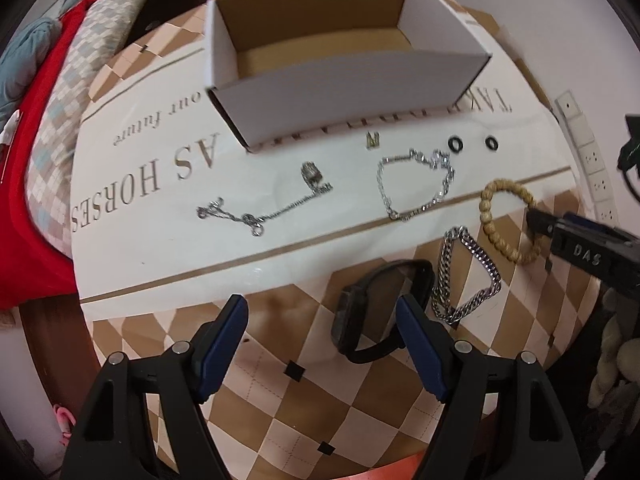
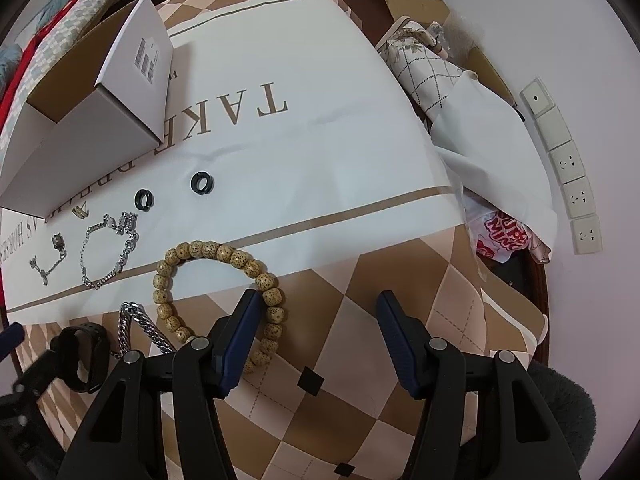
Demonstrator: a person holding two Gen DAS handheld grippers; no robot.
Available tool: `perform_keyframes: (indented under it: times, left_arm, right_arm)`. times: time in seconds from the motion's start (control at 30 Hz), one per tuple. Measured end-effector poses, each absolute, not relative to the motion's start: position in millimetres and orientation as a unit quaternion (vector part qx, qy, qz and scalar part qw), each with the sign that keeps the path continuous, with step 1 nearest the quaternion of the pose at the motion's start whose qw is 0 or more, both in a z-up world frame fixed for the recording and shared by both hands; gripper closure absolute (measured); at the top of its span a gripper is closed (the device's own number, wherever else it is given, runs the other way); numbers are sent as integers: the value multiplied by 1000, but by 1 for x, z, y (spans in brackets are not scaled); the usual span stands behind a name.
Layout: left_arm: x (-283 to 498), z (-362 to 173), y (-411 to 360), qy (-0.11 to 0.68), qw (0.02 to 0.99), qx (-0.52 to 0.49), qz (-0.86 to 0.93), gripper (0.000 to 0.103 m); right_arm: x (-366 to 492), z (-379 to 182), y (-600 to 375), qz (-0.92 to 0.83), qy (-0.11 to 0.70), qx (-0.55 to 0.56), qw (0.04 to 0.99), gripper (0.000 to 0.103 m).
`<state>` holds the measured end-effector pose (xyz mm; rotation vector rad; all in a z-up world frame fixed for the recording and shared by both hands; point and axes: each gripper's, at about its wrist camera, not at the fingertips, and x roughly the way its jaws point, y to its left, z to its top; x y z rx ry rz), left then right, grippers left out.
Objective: Organize jewelry
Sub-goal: 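Grasp the black watch band with left tool while right tool grasps bead bracelet, then carry watch band into box with left tool while right tool drops bead bracelet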
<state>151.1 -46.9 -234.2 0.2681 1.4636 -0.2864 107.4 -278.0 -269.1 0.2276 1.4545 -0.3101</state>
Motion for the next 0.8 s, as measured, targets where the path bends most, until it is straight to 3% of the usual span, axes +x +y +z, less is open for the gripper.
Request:
perform_keyframes:
  times: [0.27,0.3,0.4,0.47,0.5,0.57,0.6,0.8]
  left_arm:
    - [159,-245,-56,665,724,130,-126,30]
    - [159,-247,-58,665,724,131,-126,34]
    - [162,-252,-60,672,716,132,-134,78]
    - [160,-259,-61,677,710,136,-137,93]
    - [160,-261,-59,674,712,140,-137,93]
    - [158,-260,-58,671,715,141,-136,93]
    - [158,-259,-58,669,717,141,-136,93]
    - [158,-237,-49,653,735,131,-127,93]
  right_arm:
    - [106,-269,-278,-139,660,101,732,41]
    - [106,-269,-278,-139,660,101,732,41]
    - [106,-270,-278,-139,659,102,732,41]
    - [108,-269,-278,-136,659,106,732,44]
    - [108,-269,-278,-132,658,106,734,49]
    - [109,-267,-275,-126,654,98,739,70]
    - [110,-266,-273,-126,654,94,740,94]
    - [111,-253,-273,-114,636,119,754,93]
